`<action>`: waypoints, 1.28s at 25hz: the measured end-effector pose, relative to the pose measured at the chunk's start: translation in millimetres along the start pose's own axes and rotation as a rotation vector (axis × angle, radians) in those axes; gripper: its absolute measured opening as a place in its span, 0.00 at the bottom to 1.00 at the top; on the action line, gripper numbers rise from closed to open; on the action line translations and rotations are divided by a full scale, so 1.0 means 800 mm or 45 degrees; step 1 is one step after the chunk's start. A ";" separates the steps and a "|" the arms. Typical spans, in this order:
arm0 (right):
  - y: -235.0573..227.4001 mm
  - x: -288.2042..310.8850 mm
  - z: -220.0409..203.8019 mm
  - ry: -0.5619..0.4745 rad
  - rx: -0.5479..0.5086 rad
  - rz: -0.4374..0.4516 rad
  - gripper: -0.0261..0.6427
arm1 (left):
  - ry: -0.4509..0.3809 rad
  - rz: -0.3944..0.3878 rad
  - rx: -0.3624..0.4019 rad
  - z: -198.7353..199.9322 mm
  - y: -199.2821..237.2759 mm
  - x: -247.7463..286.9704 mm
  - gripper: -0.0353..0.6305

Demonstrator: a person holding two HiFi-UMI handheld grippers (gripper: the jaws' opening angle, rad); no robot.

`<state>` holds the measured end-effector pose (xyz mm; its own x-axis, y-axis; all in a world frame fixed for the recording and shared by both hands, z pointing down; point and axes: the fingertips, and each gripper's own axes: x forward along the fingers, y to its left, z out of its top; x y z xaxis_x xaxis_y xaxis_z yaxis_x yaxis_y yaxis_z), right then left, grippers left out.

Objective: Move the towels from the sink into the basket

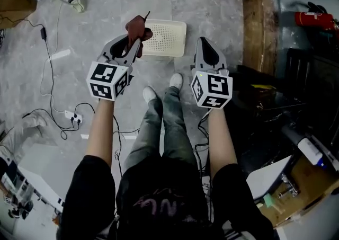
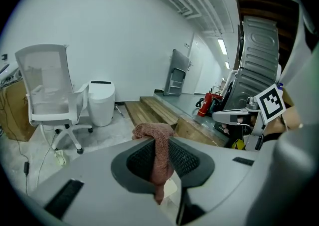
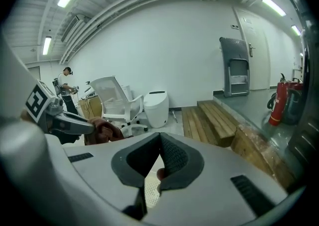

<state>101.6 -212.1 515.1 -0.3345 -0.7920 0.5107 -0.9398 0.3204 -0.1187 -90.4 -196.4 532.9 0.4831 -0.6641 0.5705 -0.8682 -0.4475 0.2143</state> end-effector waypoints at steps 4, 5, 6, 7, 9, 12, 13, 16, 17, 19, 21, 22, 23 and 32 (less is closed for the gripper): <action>-0.005 0.032 -0.044 0.017 0.026 -0.003 0.06 | 0.025 -0.006 -0.023 -0.042 0.013 0.035 0.18; -0.006 0.041 -0.053 0.019 0.032 0.001 0.06 | 0.032 -0.007 -0.027 -0.052 0.017 0.044 0.18; -0.006 0.049 -0.063 0.024 0.036 0.008 0.06 | 0.038 -0.007 -0.034 -0.063 0.021 0.053 0.18; -0.007 0.058 -0.075 0.034 0.034 0.015 0.06 | 0.043 -0.006 -0.041 -0.074 0.025 0.062 0.18; -0.009 0.077 -0.104 0.063 0.018 0.026 0.06 | 0.047 -0.001 -0.055 -0.099 0.031 0.081 0.18; -0.013 0.105 -0.151 0.090 -0.014 0.048 0.06 | 0.048 0.006 -0.075 -0.139 0.041 0.115 0.18; -0.015 0.114 -0.167 0.097 -0.028 0.054 0.06 | 0.050 0.010 -0.085 -0.155 0.045 0.126 0.18; -0.020 0.141 -0.215 0.120 -0.051 0.062 0.06 | 0.065 0.013 -0.103 -0.203 0.055 0.157 0.18; -0.022 0.148 -0.231 0.128 -0.048 0.062 0.06 | 0.074 0.009 -0.104 -0.220 0.057 0.166 0.18; -0.027 0.161 -0.262 0.145 -0.040 0.053 0.06 | 0.097 -0.001 -0.106 -0.253 0.061 0.185 0.18; -0.032 0.173 -0.292 0.163 -0.030 0.043 0.06 | 0.111 -0.007 -0.120 -0.282 0.066 0.202 0.18; -0.034 0.180 -0.306 0.169 -0.025 0.040 0.06 | 0.113 -0.007 -0.128 -0.295 0.070 0.210 0.18; -0.035 0.188 -0.319 0.174 -0.021 0.038 0.06 | 0.115 -0.006 -0.133 -0.306 0.075 0.218 0.18; -0.054 0.252 -0.423 0.180 -0.044 0.031 0.06 | 0.125 -0.012 -0.122 -0.399 0.110 0.300 0.19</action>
<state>98.6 -209.4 911.4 -0.3414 -0.7034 0.6234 -0.9278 0.3582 -0.1040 -87.3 -203.6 941.9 0.4818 -0.5964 0.6421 -0.8729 -0.3909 0.2919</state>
